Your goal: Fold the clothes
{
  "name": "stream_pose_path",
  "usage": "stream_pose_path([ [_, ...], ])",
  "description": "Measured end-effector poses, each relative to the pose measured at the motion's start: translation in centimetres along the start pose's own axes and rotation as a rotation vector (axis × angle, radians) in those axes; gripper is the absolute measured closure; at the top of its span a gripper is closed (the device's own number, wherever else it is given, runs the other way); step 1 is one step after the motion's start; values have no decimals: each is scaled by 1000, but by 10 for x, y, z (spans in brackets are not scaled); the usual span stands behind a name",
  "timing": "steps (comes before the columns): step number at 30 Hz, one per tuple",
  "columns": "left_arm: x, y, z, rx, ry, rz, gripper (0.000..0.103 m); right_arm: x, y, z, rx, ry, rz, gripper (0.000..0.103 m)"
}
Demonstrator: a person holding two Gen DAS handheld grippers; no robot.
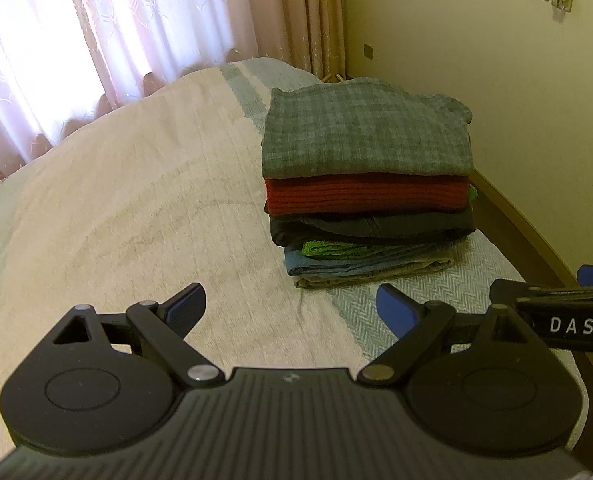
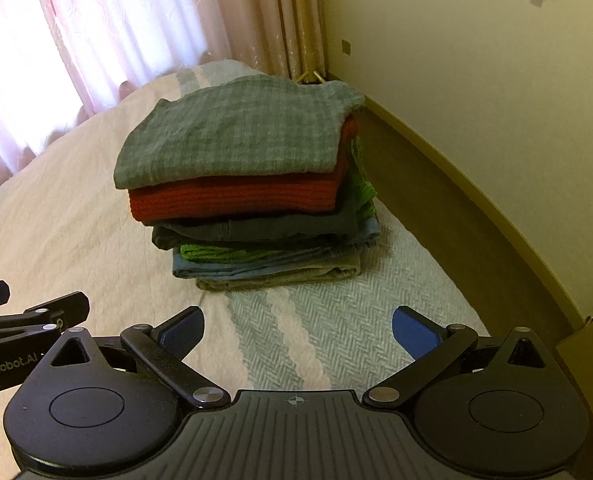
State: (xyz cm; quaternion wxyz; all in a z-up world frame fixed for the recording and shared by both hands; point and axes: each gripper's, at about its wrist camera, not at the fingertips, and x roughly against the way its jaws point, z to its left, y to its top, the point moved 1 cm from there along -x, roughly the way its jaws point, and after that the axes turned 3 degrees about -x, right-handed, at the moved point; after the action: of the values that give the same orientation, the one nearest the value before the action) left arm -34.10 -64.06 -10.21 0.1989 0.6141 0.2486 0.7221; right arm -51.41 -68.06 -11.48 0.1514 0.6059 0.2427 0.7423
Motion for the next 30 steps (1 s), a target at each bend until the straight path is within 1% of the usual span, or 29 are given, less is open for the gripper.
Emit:
stream_pose_path([
  [13, -12, -12, 0, 3, 5, 36, 13, -10, -8, 1, 1, -2, 37, 1],
  [30, -25, -15, -1, 0, 5, 65, 13, -22, -10, 0, -1, -4, 69, 1],
])
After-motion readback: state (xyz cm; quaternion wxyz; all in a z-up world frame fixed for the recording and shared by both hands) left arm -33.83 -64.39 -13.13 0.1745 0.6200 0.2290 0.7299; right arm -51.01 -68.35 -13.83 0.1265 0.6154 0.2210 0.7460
